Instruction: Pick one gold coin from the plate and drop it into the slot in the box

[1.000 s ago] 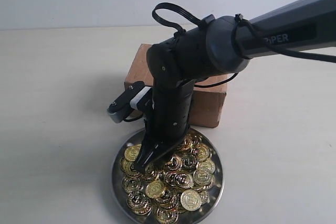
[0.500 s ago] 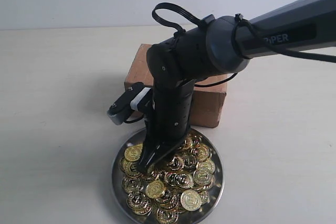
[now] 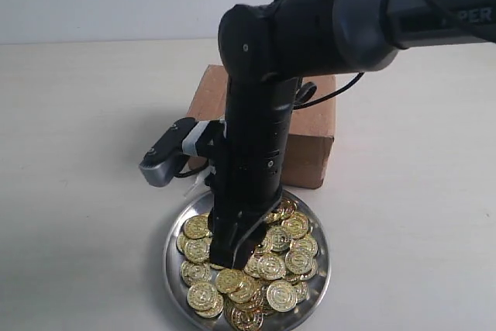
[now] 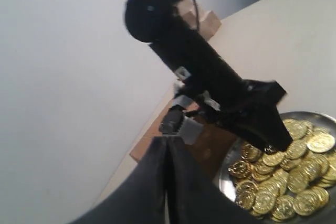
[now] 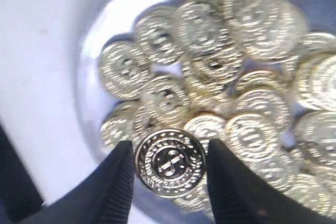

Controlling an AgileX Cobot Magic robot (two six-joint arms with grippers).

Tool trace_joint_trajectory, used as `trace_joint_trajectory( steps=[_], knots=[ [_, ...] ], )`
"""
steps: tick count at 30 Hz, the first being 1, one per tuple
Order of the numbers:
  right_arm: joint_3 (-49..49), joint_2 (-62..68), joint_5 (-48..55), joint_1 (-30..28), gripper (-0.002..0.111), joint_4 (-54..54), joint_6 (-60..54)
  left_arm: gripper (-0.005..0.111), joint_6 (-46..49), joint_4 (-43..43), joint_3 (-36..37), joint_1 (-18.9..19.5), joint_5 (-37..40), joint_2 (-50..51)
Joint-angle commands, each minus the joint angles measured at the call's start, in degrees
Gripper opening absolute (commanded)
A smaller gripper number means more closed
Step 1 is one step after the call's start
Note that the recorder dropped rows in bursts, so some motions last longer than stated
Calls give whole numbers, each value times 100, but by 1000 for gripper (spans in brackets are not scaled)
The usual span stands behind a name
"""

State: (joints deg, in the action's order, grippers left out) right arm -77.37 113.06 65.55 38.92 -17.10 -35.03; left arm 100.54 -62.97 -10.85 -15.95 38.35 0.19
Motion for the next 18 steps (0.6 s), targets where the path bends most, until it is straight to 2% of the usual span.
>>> trace_joint_trajectory(
  steps=[1, 6, 12, 16, 18],
  knots=[
    [-36, -465, 442, 5, 32, -852, -922, 0, 785, 92, 14, -176, 728, 68],
    [-22, -1046, 442, 5, 32, -1185, -1009, 0, 939, 161, 14, -393, 808, 283],
    [-22, -1483, 442, 92, 32, -1861, -1165, 0, 1971, 54, 14, -590, 596, 810],
    [-22, -1583, 442, 316, 32, -1860, -1176, 0, 1970, 60, 14, -875, 285, 1204],
    [-22, -1583, 442, 442, 32, -1860, -1176, 4, 1970, 60, 14, -1041, 230, 1395]
  ],
)
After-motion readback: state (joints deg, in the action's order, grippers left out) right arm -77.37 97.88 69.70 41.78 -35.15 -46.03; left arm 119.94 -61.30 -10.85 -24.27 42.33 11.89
